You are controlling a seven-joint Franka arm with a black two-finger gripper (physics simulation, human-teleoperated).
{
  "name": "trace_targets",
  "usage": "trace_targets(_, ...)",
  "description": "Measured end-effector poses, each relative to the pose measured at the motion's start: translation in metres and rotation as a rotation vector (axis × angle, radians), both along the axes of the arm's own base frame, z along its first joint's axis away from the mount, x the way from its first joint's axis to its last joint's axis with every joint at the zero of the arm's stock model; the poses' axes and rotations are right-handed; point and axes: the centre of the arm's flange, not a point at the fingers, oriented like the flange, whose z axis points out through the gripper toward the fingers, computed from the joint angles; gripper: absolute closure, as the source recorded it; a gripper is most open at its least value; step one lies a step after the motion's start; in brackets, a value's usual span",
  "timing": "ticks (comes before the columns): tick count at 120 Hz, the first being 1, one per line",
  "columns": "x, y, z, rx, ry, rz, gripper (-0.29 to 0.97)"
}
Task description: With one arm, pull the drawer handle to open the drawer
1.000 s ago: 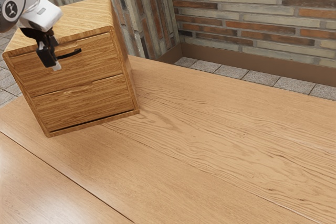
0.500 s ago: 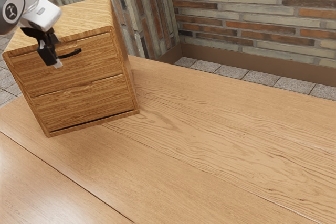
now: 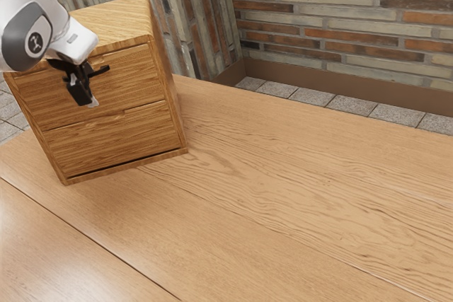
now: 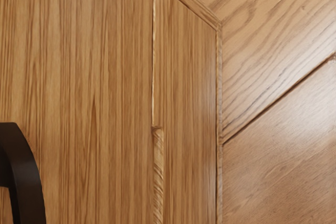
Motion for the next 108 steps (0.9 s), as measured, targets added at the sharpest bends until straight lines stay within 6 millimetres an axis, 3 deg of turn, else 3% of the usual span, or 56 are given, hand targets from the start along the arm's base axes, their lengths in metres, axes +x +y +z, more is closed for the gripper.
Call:
trace_targets(20,-0.002,-0.002,-0.010,-0.009,0.011,-0.005,0.00)
trace_targets(27,-0.014,-0.008,-0.005,-0.024,0.004,-0.016,0.06)
trace_targets(39,-0.032,-0.020,-0.009,-0.056,0.011,-0.036,-0.01)
trace_targets(46,-0.044,-0.035,-0.009,-0.072,0.009,-0.059,0.03)
trace_targets(50,-0.055,-0.046,0.004,-0.071,-0.012,-0.075,0.27)
trace_targets(55,-0.072,-0.072,0.032,-0.048,-0.061,-0.110,0.82)
trace_targets(60,-0.082,-0.128,0.066,-0.018,-0.125,-0.209,0.65)
trace_targets(65,-0.102,-0.159,0.097,0.002,-0.186,-0.262,0.52)
trace_targets(72,-0.115,-0.176,0.119,0.010,-0.220,-0.291,0.36)
trace_targets(81,-0.110,-0.182,0.141,-0.008,-0.201,-0.273,0.23)
trace_targets(92,-0.116,-0.184,0.145,-0.095,-0.130,-0.187,0.13)
trace_targets(108,-0.077,-0.193,0.099,-0.240,0.050,-0.065,0.06)
